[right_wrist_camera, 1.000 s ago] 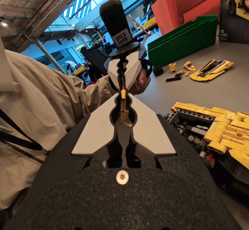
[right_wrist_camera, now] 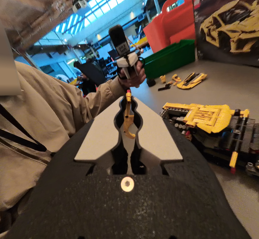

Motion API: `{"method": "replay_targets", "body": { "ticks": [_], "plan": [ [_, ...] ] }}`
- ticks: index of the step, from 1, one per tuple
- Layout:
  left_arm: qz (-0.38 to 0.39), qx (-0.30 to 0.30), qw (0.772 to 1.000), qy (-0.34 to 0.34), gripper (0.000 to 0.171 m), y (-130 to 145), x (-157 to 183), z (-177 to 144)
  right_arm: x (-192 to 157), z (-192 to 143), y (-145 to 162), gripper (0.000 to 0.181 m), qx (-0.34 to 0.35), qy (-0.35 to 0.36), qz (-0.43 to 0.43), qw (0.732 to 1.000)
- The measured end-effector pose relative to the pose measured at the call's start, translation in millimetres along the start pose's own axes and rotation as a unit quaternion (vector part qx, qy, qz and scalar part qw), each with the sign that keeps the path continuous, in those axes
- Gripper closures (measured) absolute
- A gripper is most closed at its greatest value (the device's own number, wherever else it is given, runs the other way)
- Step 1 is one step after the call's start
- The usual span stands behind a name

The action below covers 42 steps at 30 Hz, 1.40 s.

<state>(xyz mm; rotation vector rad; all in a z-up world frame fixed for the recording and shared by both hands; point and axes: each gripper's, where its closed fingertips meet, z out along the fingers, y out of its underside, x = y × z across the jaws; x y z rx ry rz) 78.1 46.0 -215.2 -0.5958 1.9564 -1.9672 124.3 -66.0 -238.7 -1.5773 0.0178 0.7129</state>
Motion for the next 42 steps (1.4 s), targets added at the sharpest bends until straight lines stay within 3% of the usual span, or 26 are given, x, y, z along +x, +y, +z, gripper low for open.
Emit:
{"method": "replay_targets", "body": {
  "ticks": [2, 6, 7, 8, 10, 11, 15, 18, 28, 31, 32, 34, 42],
  "plan": [
    [-0.011, -0.032, 0.999, 0.035, 0.171, 13.5, 13.3, 24.8, 1.4, 18.1, 13.4, 0.175, -0.038, -0.004, 0.003, 0.999],
    [-0.060, -0.093, 0.993, 0.045, 0.170, 52.6, 26.5, 64.8, 1.4, 21.0, 10.6, 0.176, -0.028, -0.002, -0.003, 1.000],
    [-0.066, -0.107, 0.991, 0.039, 0.143, 59.9, 27.4, 73.0, 0.3, 23.3, 13.4, 0.176, -0.034, -0.004, -0.003, 0.999],
    [-0.083, -0.100, 0.990, 0.054, 0.131, 59.9, 33.3, 81.7, -3.7, 28.1, 13.8, 0.176, -0.039, -0.013, -0.004, 0.999],
    [-0.102, -0.089, 0.988, 0.075, 0.132, 59.0, 42.1, 97.1, -10.5, 38.0, 13.3, 0.175, -0.046, -0.021, -0.015, 0.999],
    [-0.092, -0.088, 0.990, 0.060, 0.144, 59.6, 38.8, 101.2, -11.4, 40.4, 14.0, 0.175, -0.052, -0.019, -0.020, 0.998],
    [-0.113, -0.045, 0.991, 0.056, 0.148, 49.9, 33.4, 98.0, -9.2, 34.4, 14.3, 0.176, -0.050, -0.006, -0.019, 0.999],
    [-0.117, -0.010, 0.991, 0.060, 0.165, 38.5, 30.0, 93.4, -6.2, 35.1, 19.7, 0.175, -0.063, 0.002, -0.016, 0.998],
    [-0.094, 0.013, 0.994, 0.047, 0.166, 29.6, 30.0, 92.1, -10.4, 39.3, 10.5, 0.175, -0.033, -0.004, -0.015, 0.999],
    [-0.112, 0.058, 0.990, 0.057, 0.166, 18.6, 28.5, 88.8, -10.9, 34.1, 4.9, 0.168, -0.016, -0.002, -0.029, 0.999],
    [-0.120, 0.060, 0.989, 0.062, 0.166, 18.6, 27.9, 87.8, -9.6, 33.3, 4.3, 0.165, -0.012, -0.001, -0.028, 1.000],
    [-0.121, 0.063, 0.989, 0.062, 0.166, 18.9, 27.2, 86.7, -11.9, 34.9, 5.3, 0.176, -0.010, -0.007, -0.035, 0.999],
    [-0.120, 0.048, 0.989, 0.069, 0.166, 21.9, 33.3, 91.1, -16.2, 39.0, 5.7, 0.176, -0.013, -0.012, -0.055, 0.998]
  ]
}}
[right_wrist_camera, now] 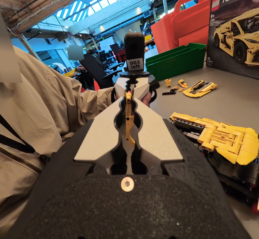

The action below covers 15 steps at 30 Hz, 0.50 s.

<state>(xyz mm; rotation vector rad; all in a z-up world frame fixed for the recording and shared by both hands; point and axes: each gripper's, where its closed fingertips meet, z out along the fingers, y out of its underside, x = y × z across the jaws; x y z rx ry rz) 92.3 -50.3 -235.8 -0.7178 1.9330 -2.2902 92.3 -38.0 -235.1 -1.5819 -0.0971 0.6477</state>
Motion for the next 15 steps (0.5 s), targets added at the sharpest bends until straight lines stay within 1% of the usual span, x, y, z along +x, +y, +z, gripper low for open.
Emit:
{"method": "replay_targets", "body": {
  "ticks": [2, 5, 10, 12, 15],
  "plan": [
    [-0.003, 0.006, 1.000, 0.000, 0.166, -0.7, -0.2, 0.9, 0.0, -1.2, -0.5, 0.176, -0.005, 0.006, -0.008, 1.000],
    [-0.011, 0.023, 1.000, -0.005, 0.166, -3.6, -2.3, 1.5, 1.9, -3.0, -2.7, 0.176, 0.003, 0.006, 0.003, 1.000],
    [-0.024, 0.036, 0.999, -0.025, 0.167, -6.2, -7.5, 1.6, 6.2, -7.7, 1.4, 0.175, -0.017, 0.020, -0.004, 1.000],
    [-0.040, 0.053, 0.998, -0.023, 0.167, -9.0, -9.1, 1.1, 7.5, -7.4, -0.6, 0.175, -0.003, 0.017, 0.009, 1.000],
    [-0.049, 0.058, 0.997, -0.029, 0.167, -9.2, -11.7, 0.8, 9.4, -8.0, 0.3, 0.175, 0.001, 0.013, 0.020, 1.000]
  ]
}}
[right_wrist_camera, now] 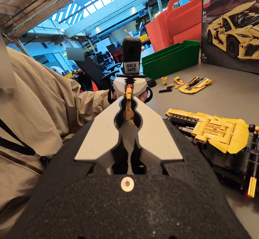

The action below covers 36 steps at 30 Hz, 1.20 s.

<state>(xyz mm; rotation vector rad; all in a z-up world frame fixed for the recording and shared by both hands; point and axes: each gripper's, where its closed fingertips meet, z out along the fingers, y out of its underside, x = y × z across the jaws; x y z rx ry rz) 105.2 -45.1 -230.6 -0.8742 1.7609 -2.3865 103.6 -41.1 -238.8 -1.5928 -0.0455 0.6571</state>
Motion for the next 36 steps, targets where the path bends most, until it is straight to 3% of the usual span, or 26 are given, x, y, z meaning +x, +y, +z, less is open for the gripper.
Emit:
{"method": "replay_targets", "body": {
  "ticks": [12, 18, 20, 22, 27, 31, 36],
  "plan": [
    [-0.032, 0.001, 0.999, -0.024, 0.169, 1.7, -12.2, -1.2, 11.1, -0.8, 6.9, 0.175, 0.008, 0.016, 0.040, 0.999],
    [-0.107, -0.026, 0.993, 0.037, 0.165, 14.9, -16.5, -7.7, 18.0, 6.2, 6.0, 0.176, -0.002, 0.011, 0.080, 0.997],
    [-0.093, -0.066, 0.993, 0.026, 0.165, 25.9, -19.5, -8.9, 22.0, 5.5, 7.4, 0.176, -0.010, 0.013, 0.090, 0.996],
    [-0.074, -0.089, 0.993, 0.036, 0.164, 31.1, -12.5, -8.2, 18.8, -1.8, -5.5, 0.176, 0.029, -0.005, 0.102, 0.994],
    [-0.035, -0.080, 0.996, 0.026, 0.169, 27.5, -5.5, 0.1, 16.1, -11.2, -15.2, 0.176, 0.060, -0.003, 0.103, 0.993],
    [-0.023, -0.079, 0.997, -0.009, 0.154, 24.9, -13.7, 0.3, 7.6, -19.7, -32.0, 0.176, 0.114, -0.050, 0.128, 0.984],
    [-0.003, -0.095, 0.995, 0.002, 0.138, 28.9, -6.5, 1.4, 11.2, -11.4, -23.7, 0.176, 0.095, -0.036, 0.128, 0.987]
  ]
}}
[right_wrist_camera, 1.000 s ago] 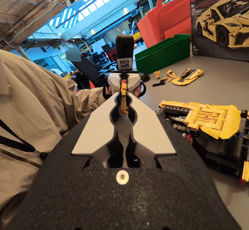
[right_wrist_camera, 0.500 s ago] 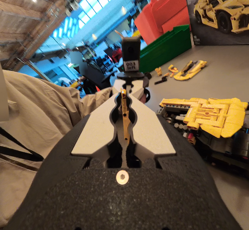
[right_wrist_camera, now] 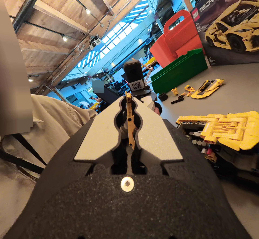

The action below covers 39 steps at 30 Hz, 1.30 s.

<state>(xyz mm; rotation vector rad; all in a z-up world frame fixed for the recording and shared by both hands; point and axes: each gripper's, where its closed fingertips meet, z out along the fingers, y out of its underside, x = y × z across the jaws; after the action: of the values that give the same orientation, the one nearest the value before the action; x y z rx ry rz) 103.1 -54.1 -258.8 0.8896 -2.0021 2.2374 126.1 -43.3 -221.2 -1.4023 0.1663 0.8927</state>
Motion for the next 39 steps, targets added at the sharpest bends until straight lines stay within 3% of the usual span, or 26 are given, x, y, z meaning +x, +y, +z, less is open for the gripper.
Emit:
{"method": "replay_targets", "body": {
  "ticks": [1, 2, 7, 9, 10, 15, 16, 17, 21, 24, 28, 31, 34, 39],
  "plan": [
    [0.004, -0.011, 1.000, -0.001, 0.139, 3.7, 1.0, 2.7, 2.2, 2.7, 3.2, 0.176, -0.009, 0.007, -0.003, 1.000],
    [0.009, -0.023, 1.000, 0.000, 0.161, 8.0, 1.7, 4.3, 3.6, 4.4, 5.8, 0.176, -0.017, 0.012, -0.006, 1.000],
    [0.005, -0.008, 1.000, -0.009, 0.165, 4.8, -3.6, 1.5, 4.7, 5.4, 3.5, 0.172, -0.006, 0.028, -0.035, 0.999],
    [-0.014, 0.037, 0.999, -0.003, 0.166, -10.7, -6.1, -7.4, 12.2, 5.0, 9.8, 0.135, -0.022, 0.058, -0.050, 0.997],
    [-0.028, 0.057, 0.998, -0.006, 0.166, -18.2, -10.6, -13.9, 15.7, 3.5, 15.6, 0.134, -0.037, 0.066, -0.045, 0.996],
    [-0.058, 0.090, 0.994, 0.009, 0.166, -29.6, -14.9, -28.8, 18.4, 17.9, 46.4, 0.143, -0.109, 0.042, -0.006, 0.993],
    [-0.060, 0.085, 0.994, 0.017, 0.166, -28.5, -11.9, -26.9, 18.3, 21.1, 48.0, 0.149, -0.110, 0.039, -0.009, 0.993],
    [-0.063, 0.080, 0.995, 0.024, 0.166, -26.6, -9.0, -24.3, 18.3, 21.8, 49.5, 0.166, -0.118, 0.040, -0.017, 0.992],
    [-0.070, 0.083, 0.994, 0.015, 0.163, -27.6, -11.3, -22.0, 9.8, 20.8, 41.1, 0.175, -0.093, 0.017, -0.013, 0.995],
    [-0.051, 0.064, 0.997, 0.011, 0.157, -21.5, -9.1, -17.7, 8.9, 17.7, 35.1, 0.175, -0.072, 0.006, 0.010, 0.997],
    [-0.055, 0.065, 0.996, 0.025, 0.161, -21.3, -3.3, -15.3, 4.6, 18.8, 35.7, 0.175, -0.073, 0.001, -0.007, 0.997],
    [-0.045, 0.075, 0.995, 0.045, 0.164, -25.5, 3.8, -17.6, -2.5, 21.1, 33.6, 0.175, -0.055, -0.039, 0.030, 0.997],
    [0.018, 0.043, 0.998, 0.047, 0.165, -20.8, 12.0, -20.6, -11.6, 21.2, 35.5, 0.179, -0.047, -0.088, 0.078, 0.992],
    [0.076, 0.008, 0.996, 0.044, 0.166, -15.0, 19.6, -24.7, -17.7, 23.2, 39.4, 0.179, -0.060, -0.097, 0.064, 0.991]
  ]
}}
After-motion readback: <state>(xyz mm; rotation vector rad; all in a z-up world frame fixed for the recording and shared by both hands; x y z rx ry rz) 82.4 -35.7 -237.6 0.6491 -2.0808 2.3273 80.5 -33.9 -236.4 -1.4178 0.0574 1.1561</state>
